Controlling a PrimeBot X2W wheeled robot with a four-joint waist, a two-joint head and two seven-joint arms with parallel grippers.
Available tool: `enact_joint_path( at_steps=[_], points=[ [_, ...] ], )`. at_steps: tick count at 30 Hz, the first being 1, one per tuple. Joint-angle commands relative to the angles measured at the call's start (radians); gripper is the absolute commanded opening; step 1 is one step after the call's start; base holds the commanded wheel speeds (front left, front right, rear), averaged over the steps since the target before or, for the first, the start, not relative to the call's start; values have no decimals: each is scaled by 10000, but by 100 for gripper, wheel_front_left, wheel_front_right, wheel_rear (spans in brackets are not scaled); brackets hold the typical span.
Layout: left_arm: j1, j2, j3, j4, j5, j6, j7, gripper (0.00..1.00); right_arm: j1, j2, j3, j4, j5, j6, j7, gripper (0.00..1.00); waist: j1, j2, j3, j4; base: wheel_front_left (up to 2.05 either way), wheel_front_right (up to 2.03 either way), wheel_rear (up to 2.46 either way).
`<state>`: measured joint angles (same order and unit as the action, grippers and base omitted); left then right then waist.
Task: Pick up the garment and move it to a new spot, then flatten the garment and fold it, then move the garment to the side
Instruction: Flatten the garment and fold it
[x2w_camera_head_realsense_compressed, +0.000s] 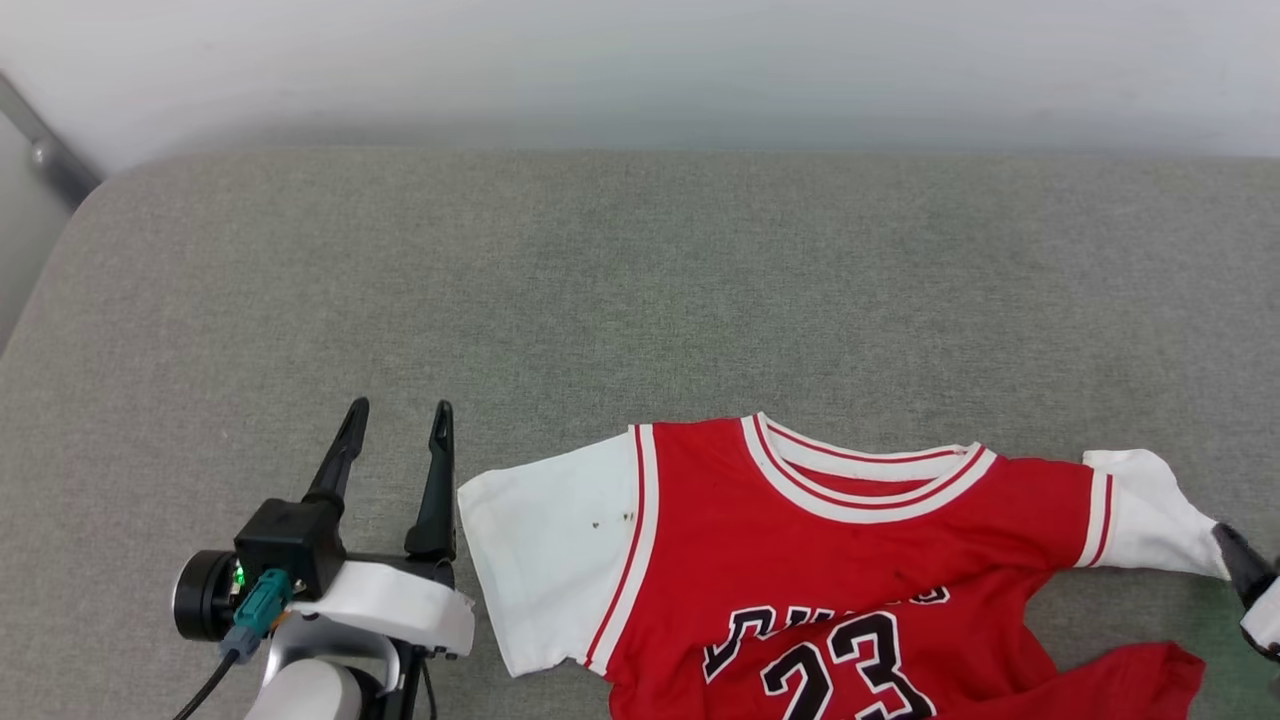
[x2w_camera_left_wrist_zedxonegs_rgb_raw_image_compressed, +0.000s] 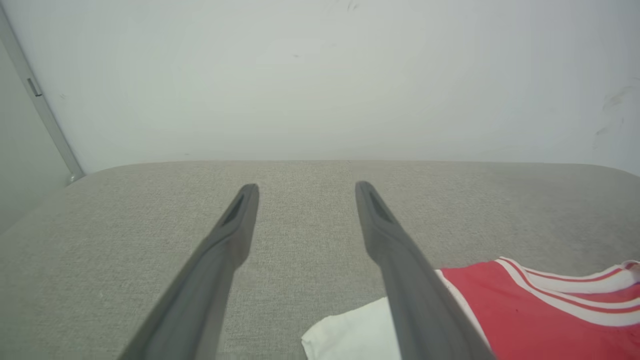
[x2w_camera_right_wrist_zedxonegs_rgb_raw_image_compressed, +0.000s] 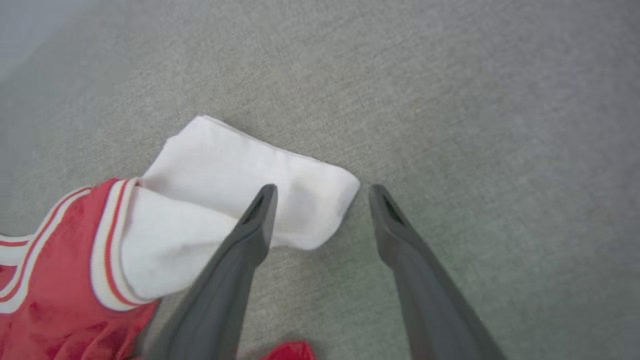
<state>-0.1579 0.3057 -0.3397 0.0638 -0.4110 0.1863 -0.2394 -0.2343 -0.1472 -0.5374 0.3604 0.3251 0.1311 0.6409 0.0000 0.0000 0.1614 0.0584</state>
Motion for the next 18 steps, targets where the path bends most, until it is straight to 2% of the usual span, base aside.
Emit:
enact_joint_path(
  at_steps=[1, 11, 18],
  points=[
    [165, 71, 51, -53, -58, 72, 46, 100, 223, -73, 57, -45, 36, -7, -668, 100, 0, 0, -128, -63, 0, 0, 0],
    [807, 318, 185, -186, -234, 315, 313, 100, 1086, -432, 1874, -992, -533, -5, -4700, 100, 0, 0, -909, -217, 0, 0, 0],
    [1177, 480, 166, -98, -346, 356, 524, 100, 2023, -265, 3255, -2064, -1049, -7, -6262, 100, 0, 0, -1454, -257, 0, 0, 0]
  ],
)
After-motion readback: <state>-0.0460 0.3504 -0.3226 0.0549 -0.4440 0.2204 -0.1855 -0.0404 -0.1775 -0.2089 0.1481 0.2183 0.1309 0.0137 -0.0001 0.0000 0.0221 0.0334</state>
